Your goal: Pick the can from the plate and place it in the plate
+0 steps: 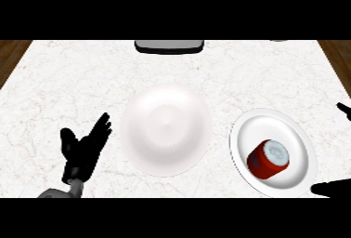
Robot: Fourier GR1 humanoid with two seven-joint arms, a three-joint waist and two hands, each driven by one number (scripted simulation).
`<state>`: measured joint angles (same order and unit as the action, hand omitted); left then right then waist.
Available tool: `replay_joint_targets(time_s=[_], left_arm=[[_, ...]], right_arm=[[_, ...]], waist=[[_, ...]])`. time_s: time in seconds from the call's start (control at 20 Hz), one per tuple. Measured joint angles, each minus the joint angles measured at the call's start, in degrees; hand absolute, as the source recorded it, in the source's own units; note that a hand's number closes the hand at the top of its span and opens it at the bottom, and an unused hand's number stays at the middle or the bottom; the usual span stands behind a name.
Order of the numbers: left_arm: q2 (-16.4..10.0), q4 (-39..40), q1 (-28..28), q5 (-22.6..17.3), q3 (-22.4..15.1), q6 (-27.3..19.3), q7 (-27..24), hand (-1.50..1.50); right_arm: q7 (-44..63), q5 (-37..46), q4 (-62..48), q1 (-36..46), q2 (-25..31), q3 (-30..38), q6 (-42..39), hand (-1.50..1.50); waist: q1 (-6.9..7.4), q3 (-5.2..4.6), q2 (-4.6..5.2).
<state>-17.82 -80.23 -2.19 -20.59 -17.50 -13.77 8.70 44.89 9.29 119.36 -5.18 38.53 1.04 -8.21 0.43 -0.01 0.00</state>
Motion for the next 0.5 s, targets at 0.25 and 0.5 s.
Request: replay_joint_targets(time_s=[0.25, 0.5], left_arm=[[0.85, -0.79, 1.11, 1.39, 0.67, 0.86, -0.09, 0.0], [2.65, 0.53, 0.54, 2.83, 1.8, 1.33, -0.52, 0.0]], right_arm=[[6.85, 6.69, -1.12, 4.79, -4.19, -6.2, -1.04, -1.5], [9.4, 9.5, -2.9, 6.12, -9.23, -10.4, -2.4, -1.5]], waist=[[0.0, 0.04, -0.04], [-0.21, 0.15, -0.14]])
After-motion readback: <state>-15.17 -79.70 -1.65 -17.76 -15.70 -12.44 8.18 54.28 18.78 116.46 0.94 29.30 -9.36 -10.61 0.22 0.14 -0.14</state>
